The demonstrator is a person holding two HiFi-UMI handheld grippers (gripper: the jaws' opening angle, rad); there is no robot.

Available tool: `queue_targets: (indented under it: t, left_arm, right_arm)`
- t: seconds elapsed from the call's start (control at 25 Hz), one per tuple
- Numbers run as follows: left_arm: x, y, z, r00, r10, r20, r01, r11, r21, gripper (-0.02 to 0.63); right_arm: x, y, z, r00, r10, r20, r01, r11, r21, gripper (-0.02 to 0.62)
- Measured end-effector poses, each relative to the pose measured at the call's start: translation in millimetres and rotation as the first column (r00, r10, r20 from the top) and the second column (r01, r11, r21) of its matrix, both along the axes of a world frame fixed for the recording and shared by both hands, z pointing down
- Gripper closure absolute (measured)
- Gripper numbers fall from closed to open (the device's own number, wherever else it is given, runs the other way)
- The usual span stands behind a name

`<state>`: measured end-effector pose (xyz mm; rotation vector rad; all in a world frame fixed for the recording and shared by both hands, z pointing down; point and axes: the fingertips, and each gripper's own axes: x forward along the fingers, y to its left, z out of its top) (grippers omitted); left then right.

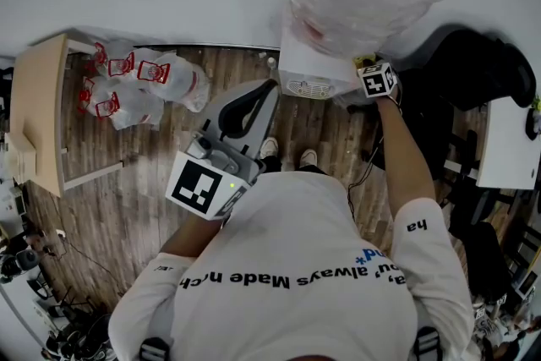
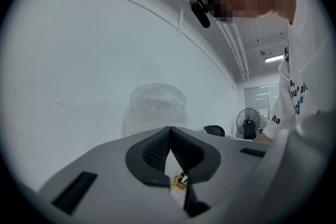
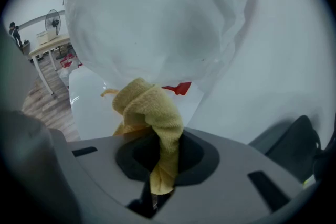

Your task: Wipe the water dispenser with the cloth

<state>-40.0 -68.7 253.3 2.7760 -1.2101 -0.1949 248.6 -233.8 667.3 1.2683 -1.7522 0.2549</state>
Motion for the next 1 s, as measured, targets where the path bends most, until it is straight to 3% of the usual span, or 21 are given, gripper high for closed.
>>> queue_targets:
  t: [1.0]
  left_arm:
    - [0.2, 16.0, -2.5, 1.000, 0.009, -0.004, -0.009, 1.000, 0.009, 0.588]
  right_arm:
    - [-3.7, 41.9, 6.2, 1.000, -0.002, -0.005, 0.002, 1.000, 0.010, 0.551]
